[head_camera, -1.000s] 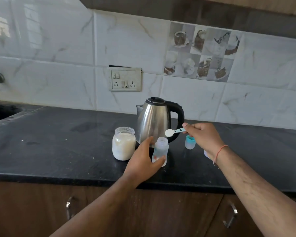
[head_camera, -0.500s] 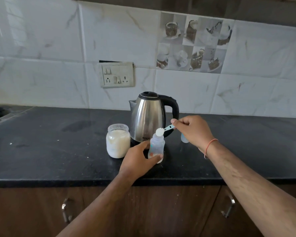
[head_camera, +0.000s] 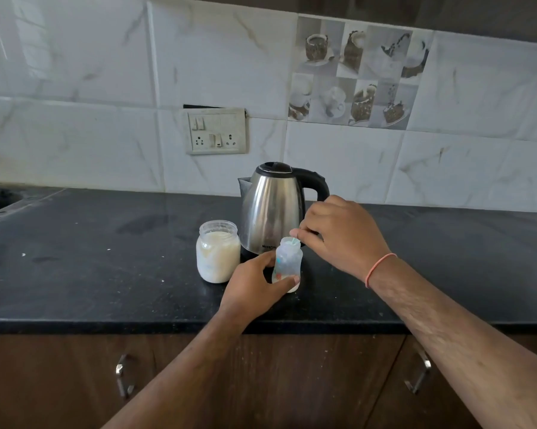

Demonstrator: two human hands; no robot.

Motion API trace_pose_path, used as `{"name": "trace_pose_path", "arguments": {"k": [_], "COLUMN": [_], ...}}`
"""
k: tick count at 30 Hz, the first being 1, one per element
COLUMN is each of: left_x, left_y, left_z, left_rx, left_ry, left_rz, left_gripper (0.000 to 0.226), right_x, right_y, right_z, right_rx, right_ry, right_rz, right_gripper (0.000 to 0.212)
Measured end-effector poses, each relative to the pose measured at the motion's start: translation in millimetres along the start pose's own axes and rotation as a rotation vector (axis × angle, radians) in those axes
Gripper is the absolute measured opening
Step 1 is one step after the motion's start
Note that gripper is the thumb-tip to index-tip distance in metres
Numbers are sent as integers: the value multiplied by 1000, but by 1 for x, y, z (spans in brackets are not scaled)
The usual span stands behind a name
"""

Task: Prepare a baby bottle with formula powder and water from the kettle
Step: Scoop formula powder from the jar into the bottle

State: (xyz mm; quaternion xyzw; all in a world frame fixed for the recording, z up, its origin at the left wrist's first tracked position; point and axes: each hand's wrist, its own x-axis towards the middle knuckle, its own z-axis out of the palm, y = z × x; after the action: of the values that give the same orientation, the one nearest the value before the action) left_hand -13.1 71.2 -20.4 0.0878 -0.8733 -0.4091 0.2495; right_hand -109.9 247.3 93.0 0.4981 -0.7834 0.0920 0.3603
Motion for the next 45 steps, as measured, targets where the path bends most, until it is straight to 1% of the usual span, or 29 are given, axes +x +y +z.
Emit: {"name": "trace_pose_path", "arguments": {"k": [4,9,12,15,18,20,23,26,29,33,36,38,40,43,45], "left_x": [0,1,0,-1,0,-1,-1,-1,-1,0,1,0,-1,-2,-2], "left_y": [-1,-1,0,1,2,2,2,3,2,1,1,2,3,5,6], "left_z": [1,1,0,0,-1,-1,-1,-1,0,-1,-1,-1,-2,-3,-3], "left_rx": [4,8,9,11,8,8,9,12,5,17,19,17,16,8,8], "left_ry": [4,4,2,8,9,9,11,12,11,4,2,2,8,12,15], "left_rz": [0,-8,-6,-2,-7,-4,-8,-10,-11,-21,-29,-32,-24,-18,-20], "left_gripper": [68,71,69,69,68,68,69,70,69,72,73,73,72,71,72], "right_x": [-1,-4,-5,-5,-6,-5,-7,-6,-7,-8,-8,-8,-9,-10,-10], "right_y": [1,2,4,5,6,6,6,6,7,7,5,5,3,3,2], "right_z": [3,4,4,5,7,6,8,7,10,11,10,12,11,9,6], "right_rx": [-85,-57,-26,36,47,77,61,92,86,103,126,121,152,131,174], "right_ry": [78,98,122,93,104,76,105,64,94,107,67,110,106,122,48], "right_rz": [-124,-141,-147,-101,-94,-68,-91,-52,-57,-41,-1,-22,-4,19,77], "right_gripper": [50,48,43,43,42,44,42,43,41,45,48,46,46,46,42]}}
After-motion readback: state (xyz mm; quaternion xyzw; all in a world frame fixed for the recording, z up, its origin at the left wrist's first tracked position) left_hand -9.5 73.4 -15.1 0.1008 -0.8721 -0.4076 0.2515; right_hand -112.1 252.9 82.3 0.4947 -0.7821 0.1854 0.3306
